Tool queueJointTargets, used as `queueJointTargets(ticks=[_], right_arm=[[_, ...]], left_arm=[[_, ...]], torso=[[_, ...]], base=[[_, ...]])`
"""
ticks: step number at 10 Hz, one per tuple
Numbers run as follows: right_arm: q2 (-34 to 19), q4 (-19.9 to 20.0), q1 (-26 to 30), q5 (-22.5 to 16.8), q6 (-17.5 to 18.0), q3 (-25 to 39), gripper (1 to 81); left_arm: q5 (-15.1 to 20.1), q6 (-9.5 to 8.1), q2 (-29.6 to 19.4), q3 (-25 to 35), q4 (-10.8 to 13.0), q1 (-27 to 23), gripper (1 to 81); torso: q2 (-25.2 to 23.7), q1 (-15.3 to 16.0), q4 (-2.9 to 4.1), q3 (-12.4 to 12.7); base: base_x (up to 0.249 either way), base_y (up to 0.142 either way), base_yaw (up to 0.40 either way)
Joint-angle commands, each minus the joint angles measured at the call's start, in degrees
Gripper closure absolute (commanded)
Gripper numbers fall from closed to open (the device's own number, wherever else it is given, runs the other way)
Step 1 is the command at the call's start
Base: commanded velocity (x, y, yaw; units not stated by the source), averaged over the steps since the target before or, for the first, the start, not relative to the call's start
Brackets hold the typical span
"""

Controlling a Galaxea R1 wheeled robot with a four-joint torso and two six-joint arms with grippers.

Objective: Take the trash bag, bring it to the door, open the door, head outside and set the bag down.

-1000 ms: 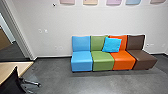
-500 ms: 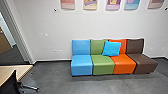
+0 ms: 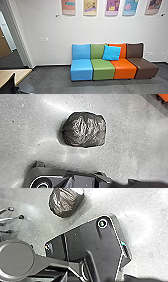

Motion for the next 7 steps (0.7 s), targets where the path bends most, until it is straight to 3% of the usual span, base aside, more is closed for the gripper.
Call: queueJointTargets(ticks=[1, 4, 6, 7], right_arm=[[-7.3, 1.6, 5.3, 0.2, 0.6, 5.9, 1.0], [-8.1, 2.0, 11.5, -3.3, 1.5, 7.7, 1.0], [-6.4, 2.0, 13.7, -5.6, 1.6, 6.9, 1.0], [-5.9, 2.1, 14.6, -6.1, 1.6, 6.8, 1.0]], left_arm=[[4.5, -0.29, -0.7, 0.2, -1.1, -6.4, 1.0], [4.9, -0.38, 1.0, 0.1, -1.0, -6.4, 1.0], [4.9, -0.38, 1.4, 0.1, -1.1, -6.4, 1.0], [4.9, -0.38, 1.4, 0.1, -1.1, -6.4, 1.0]], torso=[[-5.4, 3.5, 0.00, 0.0], [-11.8, 7.5, 0.00, 0.0], [-15.7, 9.9, 0.00, -5.5], [-17.3, 10.9, 0.00, -6.7]], base=[[0.000, 0.000, 0.000], [0.000, 0.000, 0.000], [0.000, 0.000, 0.000], [0.000, 0.000, 0.000]])
